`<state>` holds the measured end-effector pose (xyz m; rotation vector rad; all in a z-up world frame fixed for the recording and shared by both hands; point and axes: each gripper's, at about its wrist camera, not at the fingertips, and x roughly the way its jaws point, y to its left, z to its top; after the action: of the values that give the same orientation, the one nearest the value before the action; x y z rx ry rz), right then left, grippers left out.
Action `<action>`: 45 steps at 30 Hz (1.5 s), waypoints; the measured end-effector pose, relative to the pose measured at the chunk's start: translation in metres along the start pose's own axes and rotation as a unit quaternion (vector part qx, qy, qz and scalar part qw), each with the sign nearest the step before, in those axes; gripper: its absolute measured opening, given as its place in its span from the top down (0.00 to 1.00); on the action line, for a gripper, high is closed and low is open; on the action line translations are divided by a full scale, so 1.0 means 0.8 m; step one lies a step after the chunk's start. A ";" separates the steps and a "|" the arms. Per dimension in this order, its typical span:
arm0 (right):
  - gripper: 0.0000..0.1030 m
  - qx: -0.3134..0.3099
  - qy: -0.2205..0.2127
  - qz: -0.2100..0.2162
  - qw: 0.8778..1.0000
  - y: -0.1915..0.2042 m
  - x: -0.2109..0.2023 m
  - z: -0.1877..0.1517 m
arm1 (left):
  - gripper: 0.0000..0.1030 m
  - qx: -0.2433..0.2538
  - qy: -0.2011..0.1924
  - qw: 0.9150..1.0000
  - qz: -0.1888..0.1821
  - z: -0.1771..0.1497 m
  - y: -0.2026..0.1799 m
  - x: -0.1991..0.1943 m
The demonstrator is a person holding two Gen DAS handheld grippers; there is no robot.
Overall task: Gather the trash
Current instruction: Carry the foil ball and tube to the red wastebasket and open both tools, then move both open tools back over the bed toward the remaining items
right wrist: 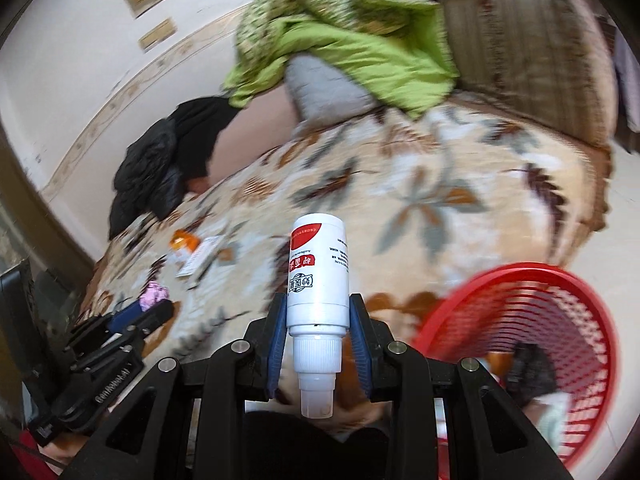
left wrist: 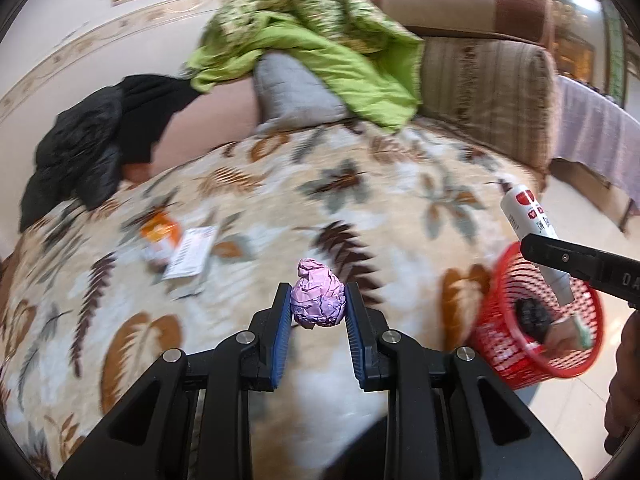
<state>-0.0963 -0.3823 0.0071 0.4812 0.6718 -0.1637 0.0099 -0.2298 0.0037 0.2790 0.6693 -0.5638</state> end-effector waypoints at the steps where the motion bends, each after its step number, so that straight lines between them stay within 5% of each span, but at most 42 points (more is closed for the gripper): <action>1: 0.69 0.008 -0.005 -0.011 1.000 -0.014 -0.009 0.001 | 0.76 0.006 -0.001 1.000 -0.014 0.005 -0.014 0.000; 12: 0.69 0.072 -0.030 -0.080 0.994 -0.115 -0.073 0.006 | 0.76 0.026 0.022 0.988 -0.151 0.047 -0.126 0.013; 19: 0.69 0.089 -0.022 -0.089 0.992 -0.140 -0.072 0.003 | 0.76 0.024 0.060 0.971 -0.231 0.050 -0.177 0.030; 25: 0.68 0.103 -0.009 -0.088 0.991 -0.156 -0.061 -0.001 | 0.76 0.035 0.087 0.964 -0.249 0.049 -0.199 0.048; 28: 0.66 0.110 -0.008 -0.095 0.989 -0.162 -0.061 -0.001 | 0.65 0.028 0.099 0.962 -0.253 0.046 -0.201 0.055; 31: 0.63 0.109 -0.010 -0.098 0.989 -0.163 -0.063 0.001 | 0.56 0.022 0.102 0.963 -0.249 0.044 -0.198 0.059; 45: 0.52 0.102 -0.015 -0.097 0.990 -0.149 -0.062 0.006 | 0.45 0.011 0.096 0.968 -0.232 0.039 -0.173 0.055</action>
<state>-0.1676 -0.4894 -0.0028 0.6076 0.6743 -0.4249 -0.0254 -0.3732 -0.0105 0.1993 0.9257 -1.0007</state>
